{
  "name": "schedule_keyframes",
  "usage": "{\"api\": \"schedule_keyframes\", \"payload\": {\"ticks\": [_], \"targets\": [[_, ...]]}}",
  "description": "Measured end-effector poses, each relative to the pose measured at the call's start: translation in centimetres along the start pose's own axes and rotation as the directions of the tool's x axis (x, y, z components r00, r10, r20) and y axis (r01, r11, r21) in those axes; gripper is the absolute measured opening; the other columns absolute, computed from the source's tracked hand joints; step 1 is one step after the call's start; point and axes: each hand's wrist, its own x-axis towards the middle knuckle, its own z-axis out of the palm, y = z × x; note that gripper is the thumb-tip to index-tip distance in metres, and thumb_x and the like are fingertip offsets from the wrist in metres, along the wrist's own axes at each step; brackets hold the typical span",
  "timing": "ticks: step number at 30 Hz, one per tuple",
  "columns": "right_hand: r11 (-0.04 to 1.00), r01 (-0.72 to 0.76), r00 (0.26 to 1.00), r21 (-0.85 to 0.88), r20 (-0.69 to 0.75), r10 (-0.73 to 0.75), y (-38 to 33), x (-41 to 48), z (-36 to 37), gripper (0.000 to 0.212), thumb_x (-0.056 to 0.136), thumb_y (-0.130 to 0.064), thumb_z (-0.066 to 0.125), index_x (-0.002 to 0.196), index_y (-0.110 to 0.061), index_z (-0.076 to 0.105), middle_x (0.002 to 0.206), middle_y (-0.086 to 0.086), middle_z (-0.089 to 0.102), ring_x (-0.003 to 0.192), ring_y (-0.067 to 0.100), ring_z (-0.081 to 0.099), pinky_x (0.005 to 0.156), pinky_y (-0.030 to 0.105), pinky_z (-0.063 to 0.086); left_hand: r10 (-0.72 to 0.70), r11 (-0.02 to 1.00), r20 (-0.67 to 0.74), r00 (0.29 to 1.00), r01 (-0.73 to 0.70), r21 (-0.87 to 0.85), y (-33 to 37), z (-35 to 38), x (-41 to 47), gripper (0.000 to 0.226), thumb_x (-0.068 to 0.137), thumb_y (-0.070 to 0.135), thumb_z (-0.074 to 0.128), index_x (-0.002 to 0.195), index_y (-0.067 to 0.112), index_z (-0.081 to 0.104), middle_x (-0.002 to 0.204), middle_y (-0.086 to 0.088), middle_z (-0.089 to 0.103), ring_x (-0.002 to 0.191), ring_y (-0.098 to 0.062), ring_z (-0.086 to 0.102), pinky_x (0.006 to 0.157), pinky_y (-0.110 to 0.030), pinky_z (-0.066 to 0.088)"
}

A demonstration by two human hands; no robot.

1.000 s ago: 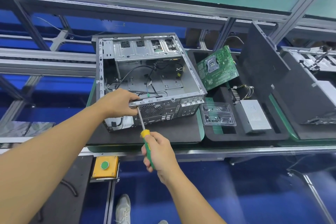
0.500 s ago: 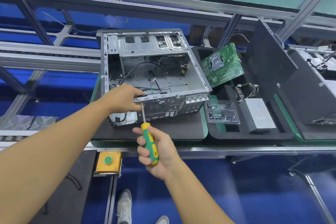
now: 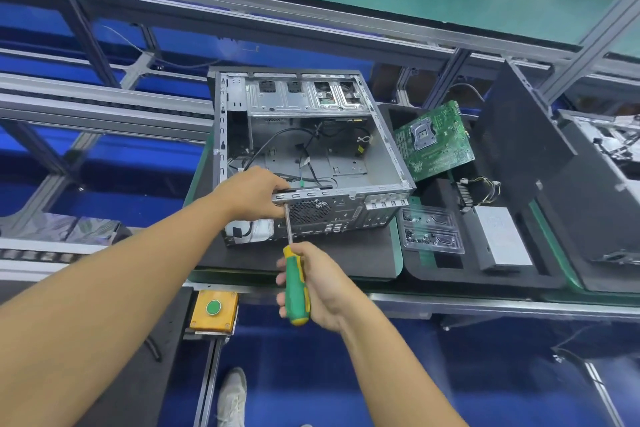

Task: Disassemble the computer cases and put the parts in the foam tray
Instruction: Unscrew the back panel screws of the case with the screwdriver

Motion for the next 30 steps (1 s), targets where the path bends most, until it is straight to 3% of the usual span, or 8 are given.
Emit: {"api": "schedule_keyframes", "payload": {"ticks": [5, 9, 14, 16, 19, 23, 27, 30], "targets": [[0.985, 0.124, 0.991, -0.119, -0.043, -0.13, -0.1, -0.2, -1.1, 0.007, 0.098, -0.012, 0.058, 0.095, -0.007, 0.054, 0.094, 0.014, 0.056, 0.061, 0.017, 0.058, 0.057, 0.035, 0.056, 0.0, 1.0, 0.019, 1.0, 0.0, -0.003, -0.1, 0.0, 0.1, 0.007, 0.076, 0.034, 0.067, 0.082, 0.033, 0.063, 0.055, 0.008, 0.048, 0.053, -0.008, 0.046, 0.05, -0.028, 0.039], [0.948, 0.143, 0.977, -0.284, -0.113, -0.181, 0.3, -0.4, -0.9, 0.022, 0.095, -0.022, 0.064, 0.102, -0.017, 0.043, 0.101, 0.008, 0.061, 0.056, 0.018, 0.062, 0.047, 0.03, 0.053, 0.017, 1.0, 0.017, 1.0, -0.017, 0.003, -0.2, 0.0, 0.2, 0.011, 0.078, 0.037, 0.068, 0.088, 0.038, 0.063, 0.058, 0.011, 0.051, 0.055, -0.004, 0.046, 0.052, -0.03, 0.044], [0.996, -0.031, 0.999, -0.088, 0.04, 0.034, -1.0, -1.2, -0.6, 0.029, 0.103, -0.033, 0.04, 0.111, -0.007, 0.052, 0.083, 0.011, 0.065, 0.055, 0.021, 0.052, 0.053, 0.029, 0.046, 0.014, 1.0, 0.016, 1.0, -0.014, 0.007, -0.3, 0.1, 0.1, 0.021, 0.078, 0.036, 0.067, 0.071, 0.041, 0.048, 0.055, 0.01, 0.048, 0.053, -0.005, 0.044, 0.049, -0.027, 0.036], [0.996, -0.015, 0.998, -0.092, 0.055, 0.02, -0.9, -1.4, -0.8, 0.029, 0.104, -0.022, 0.034, 0.109, -0.003, 0.056, 0.085, 0.012, 0.068, 0.06, 0.021, 0.054, 0.058, 0.032, 0.049, 0.019, 1.0, 0.012, 1.0, -0.019, 0.017, -0.4, 0.2, 0.2, 0.019, 0.078, 0.037, 0.067, 0.075, 0.042, 0.05, 0.056, 0.009, 0.049, 0.054, -0.004, 0.045, 0.049, -0.026, 0.033], [0.975, 0.12, 0.992, -0.185, -0.015, -0.125, -0.3, -1.4, -0.9, 0.007, 0.101, -0.012, 0.053, 0.104, -0.006, 0.051, 0.089, 0.011, 0.069, 0.062, 0.021, 0.057, 0.057, 0.034, 0.054, 0.007, 1.0, 0.011, 1.0, -0.007, 0.005, -0.4, 0.3, 0.2, 0.017, 0.077, 0.039, 0.067, 0.073, 0.041, 0.051, 0.057, 0.008, 0.051, 0.053, -0.005, 0.047, 0.049, -0.025, 0.033], [0.956, 0.142, 0.979, -0.257, -0.106, -0.174, 0.2, -1.2, -0.8, 0.03, 0.095, -0.017, 0.065, 0.11, -0.01, 0.04, 0.095, 0.011, 0.06, 0.051, 0.018, 0.056, 0.045, 0.029, 0.051, 0.012, 1.0, -0.014, 1.0, -0.011, 0.024, -0.7, 0.4, 0.4, 0.008, 0.077, 0.041, 0.066, 0.083, 0.036, 0.062, 0.058, 0.007, 0.054, 0.058, -0.006, 0.051, 0.049, -0.026, 0.038], [0.995, 0.05, 0.998, -0.088, -0.034, -0.053, -0.4, -1.4, -0.7, 0.026, 0.102, -0.032, 0.05, 0.112, -0.008, 0.049, 0.082, 0.01, 0.059, 0.05, 0.02, 0.049, 0.046, 0.028, 0.041, 0.022, 0.999, -0.022, 1.0, -0.022, 0.028, -0.9, 0.7, 0.5, 0.024, 0.077, 0.042, 0.064, 0.097, 0.032, 0.069, 0.063, 0.006, 0.059, 0.063, -0.01, 0.056, 0.051, -0.026, 0.04], [0.998, 0.038, 0.999, -0.056, 0.006, -0.037, 0.0, -1.5, -0.9, 0.032, 0.104, -0.022, 0.034, 0.108, -0.001, 0.059, 0.079, 0.011, 0.067, 0.056, 0.021, 0.054, 0.052, 0.031, 0.047, 0.026, 0.999, -0.029, 0.999, -0.025, 0.028, -0.9, 0.8, 0.5, 0.017, 0.076, 0.04, 0.065, 0.09, 0.031, 0.068, 0.059, 0.007, 0.054, 0.06, -0.009, 0.052, 0.05, -0.026, 0.039]]}}
